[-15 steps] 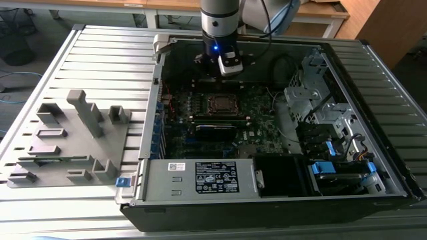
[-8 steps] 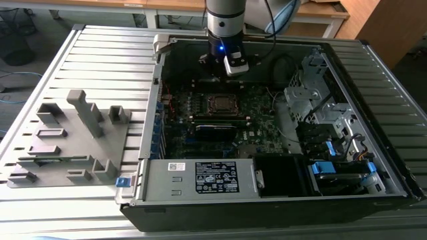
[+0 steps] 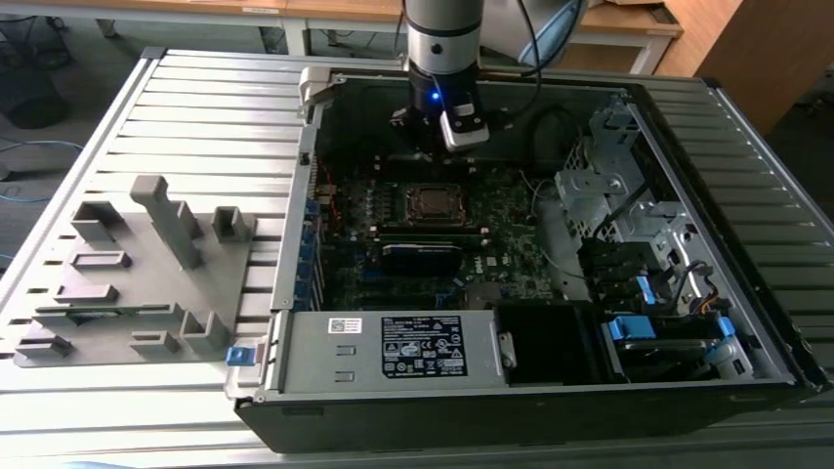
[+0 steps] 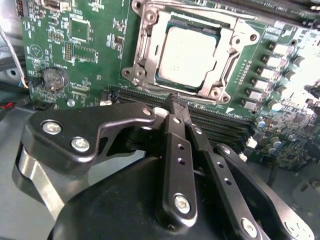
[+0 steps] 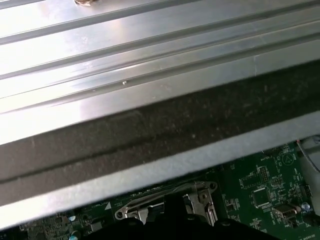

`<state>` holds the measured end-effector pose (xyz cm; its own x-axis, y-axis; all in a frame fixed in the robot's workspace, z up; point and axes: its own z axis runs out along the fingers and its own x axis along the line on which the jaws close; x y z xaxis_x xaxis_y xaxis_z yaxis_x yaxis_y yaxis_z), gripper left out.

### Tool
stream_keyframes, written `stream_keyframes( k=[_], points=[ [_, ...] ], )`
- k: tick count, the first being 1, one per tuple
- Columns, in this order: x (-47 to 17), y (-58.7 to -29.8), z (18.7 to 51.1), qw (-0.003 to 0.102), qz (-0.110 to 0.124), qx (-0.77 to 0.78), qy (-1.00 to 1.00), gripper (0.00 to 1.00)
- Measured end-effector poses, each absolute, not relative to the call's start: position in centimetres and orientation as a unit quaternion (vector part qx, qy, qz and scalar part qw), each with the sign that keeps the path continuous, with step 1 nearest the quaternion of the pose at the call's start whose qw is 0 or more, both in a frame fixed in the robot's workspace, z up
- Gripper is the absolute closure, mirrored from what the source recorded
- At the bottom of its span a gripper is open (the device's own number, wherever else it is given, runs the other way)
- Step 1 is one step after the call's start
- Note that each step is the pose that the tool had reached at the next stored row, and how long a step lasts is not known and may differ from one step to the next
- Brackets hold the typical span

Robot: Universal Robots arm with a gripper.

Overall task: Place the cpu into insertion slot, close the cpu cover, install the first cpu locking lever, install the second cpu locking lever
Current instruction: 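Install the first cpu locking lever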

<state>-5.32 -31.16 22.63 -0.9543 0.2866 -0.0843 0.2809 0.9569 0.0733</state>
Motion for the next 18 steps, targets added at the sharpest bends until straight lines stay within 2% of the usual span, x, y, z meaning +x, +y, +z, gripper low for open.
stream_keyframes(
  k=[18],
  points=[
    [-5.3, -32.7, 22.6, 0.048, 0.027, 0.143, 0.988, 0.89]
  ],
)
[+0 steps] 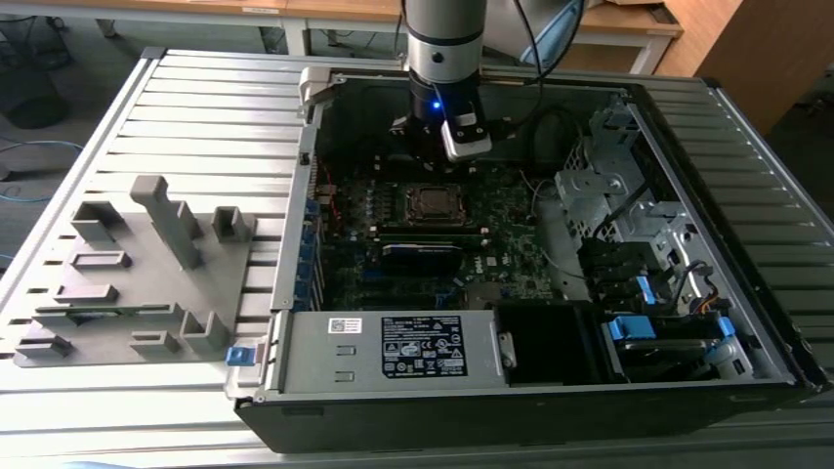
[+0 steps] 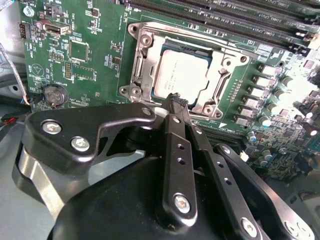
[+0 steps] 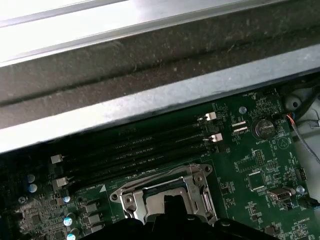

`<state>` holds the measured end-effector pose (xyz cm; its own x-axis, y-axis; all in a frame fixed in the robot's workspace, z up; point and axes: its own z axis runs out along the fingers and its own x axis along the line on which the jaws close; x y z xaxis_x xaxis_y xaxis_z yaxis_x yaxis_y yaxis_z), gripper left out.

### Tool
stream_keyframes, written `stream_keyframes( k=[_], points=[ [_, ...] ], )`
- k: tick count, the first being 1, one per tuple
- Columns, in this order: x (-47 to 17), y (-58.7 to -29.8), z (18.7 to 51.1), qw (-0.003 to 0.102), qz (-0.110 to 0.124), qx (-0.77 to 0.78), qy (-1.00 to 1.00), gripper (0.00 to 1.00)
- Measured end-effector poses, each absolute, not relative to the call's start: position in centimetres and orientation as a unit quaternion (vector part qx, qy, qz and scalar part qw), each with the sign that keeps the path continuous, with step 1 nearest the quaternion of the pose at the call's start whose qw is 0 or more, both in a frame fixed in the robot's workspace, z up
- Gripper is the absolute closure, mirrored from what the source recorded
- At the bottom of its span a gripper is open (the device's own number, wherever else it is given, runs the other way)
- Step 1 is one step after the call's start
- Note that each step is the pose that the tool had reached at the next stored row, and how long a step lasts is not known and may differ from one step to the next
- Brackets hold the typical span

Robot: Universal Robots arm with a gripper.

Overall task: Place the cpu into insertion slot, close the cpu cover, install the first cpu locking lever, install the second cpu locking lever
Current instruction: 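Install the first cpu locking lever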

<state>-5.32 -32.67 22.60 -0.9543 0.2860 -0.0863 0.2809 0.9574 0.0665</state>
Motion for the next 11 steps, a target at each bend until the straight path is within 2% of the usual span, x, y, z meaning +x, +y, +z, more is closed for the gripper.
stream_keyframes(
  k=[11],
  points=[
    [-5.32, -32.68, 22.59, 0.047, 0.027, 0.116, 0.992, 0.89]
  ],
)
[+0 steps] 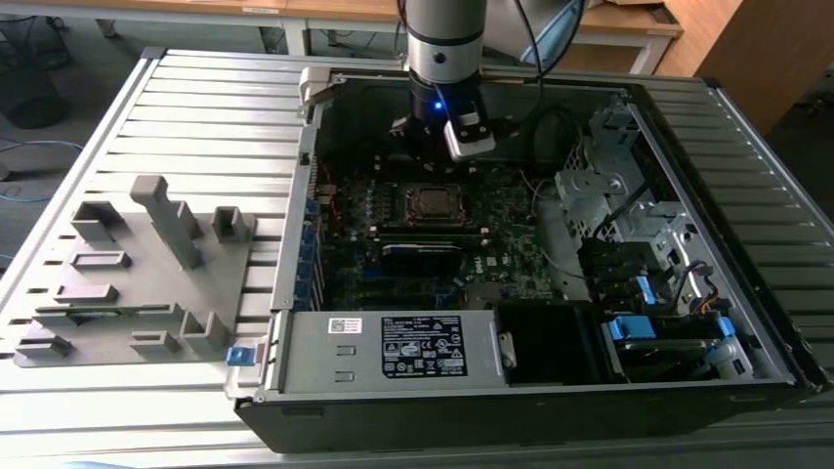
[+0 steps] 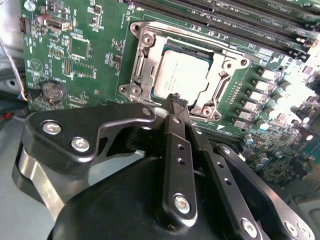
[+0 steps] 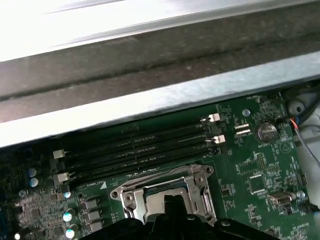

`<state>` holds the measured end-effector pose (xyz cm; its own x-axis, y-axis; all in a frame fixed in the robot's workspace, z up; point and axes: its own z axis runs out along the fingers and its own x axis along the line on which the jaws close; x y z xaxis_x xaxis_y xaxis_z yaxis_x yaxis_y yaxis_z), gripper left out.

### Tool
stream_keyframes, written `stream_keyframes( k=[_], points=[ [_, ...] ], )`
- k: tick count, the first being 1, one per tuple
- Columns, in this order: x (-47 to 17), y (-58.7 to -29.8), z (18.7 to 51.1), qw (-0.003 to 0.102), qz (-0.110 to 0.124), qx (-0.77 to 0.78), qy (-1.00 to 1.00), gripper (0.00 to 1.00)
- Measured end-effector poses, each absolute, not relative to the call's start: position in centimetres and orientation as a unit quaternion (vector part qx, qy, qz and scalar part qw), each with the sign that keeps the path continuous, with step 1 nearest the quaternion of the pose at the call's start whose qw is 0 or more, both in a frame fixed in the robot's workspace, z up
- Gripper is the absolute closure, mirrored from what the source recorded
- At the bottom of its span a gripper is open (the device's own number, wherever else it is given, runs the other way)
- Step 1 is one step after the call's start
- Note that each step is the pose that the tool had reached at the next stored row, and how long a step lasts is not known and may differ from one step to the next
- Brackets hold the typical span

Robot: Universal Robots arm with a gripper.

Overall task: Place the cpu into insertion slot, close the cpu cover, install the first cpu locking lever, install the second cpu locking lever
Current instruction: 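Install the first cpu locking lever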

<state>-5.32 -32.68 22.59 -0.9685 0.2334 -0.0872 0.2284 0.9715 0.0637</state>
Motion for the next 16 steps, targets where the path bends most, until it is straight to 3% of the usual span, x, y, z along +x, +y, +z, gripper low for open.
stream_keyframes(
  k=[11, 14, 16],
  points=[
    [-5.32, -32.68, 22.57, 0.046, 0.027, 0.086, 0.995, 0.89],
    [-5.30, -32.68, 22.54, 0.031, 0.026, 0.087, 0.995, 0.89],
    [-5.30, -32.68, 22.55, 0.027, 0.026, 0.087, 0.996, 0.89]
  ],
)
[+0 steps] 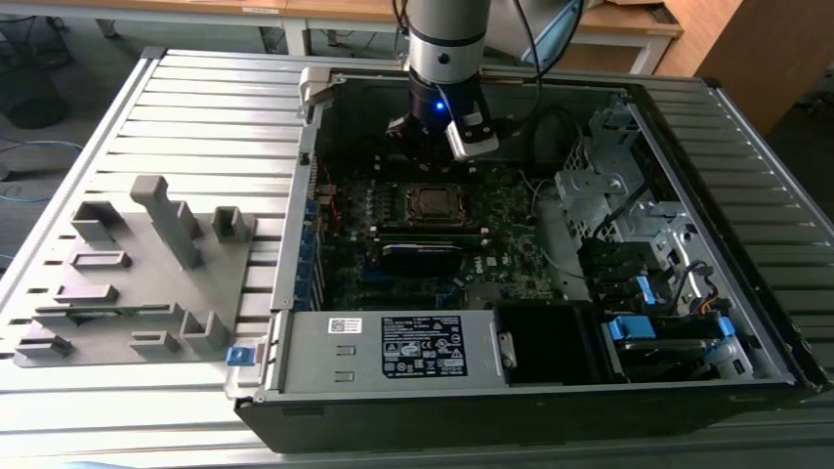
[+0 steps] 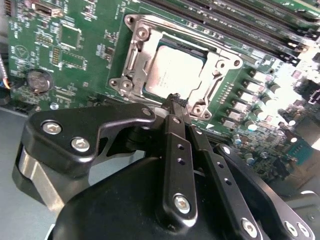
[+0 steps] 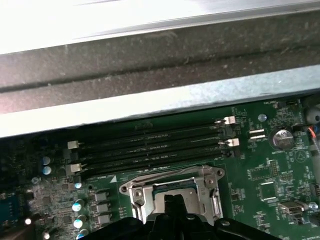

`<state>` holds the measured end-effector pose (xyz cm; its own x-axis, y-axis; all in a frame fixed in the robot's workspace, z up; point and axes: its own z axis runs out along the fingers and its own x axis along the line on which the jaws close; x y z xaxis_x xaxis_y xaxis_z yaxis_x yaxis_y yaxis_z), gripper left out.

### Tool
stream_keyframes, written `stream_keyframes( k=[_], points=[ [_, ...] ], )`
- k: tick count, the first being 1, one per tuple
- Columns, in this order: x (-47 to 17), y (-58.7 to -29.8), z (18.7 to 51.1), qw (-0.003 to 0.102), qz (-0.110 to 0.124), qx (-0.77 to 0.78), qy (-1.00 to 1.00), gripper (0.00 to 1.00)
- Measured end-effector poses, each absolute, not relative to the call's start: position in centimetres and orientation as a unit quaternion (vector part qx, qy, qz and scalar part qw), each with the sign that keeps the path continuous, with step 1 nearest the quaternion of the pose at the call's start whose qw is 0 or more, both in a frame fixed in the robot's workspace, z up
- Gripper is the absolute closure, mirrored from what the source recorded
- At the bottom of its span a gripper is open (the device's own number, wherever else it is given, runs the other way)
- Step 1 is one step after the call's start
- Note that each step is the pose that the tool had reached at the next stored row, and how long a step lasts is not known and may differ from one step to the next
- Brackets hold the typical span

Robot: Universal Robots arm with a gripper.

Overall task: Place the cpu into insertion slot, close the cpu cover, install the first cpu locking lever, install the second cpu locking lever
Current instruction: 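Install the first cpu locking lever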

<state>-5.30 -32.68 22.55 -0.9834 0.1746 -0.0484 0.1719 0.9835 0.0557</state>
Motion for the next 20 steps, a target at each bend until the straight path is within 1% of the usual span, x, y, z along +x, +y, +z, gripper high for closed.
stream_keyframes(
  k=[20],
  points=[
    [-5.28, -32.68, 22.74, 0.026, 0.026, 0.079, 0.996, 0.89]
  ],
)
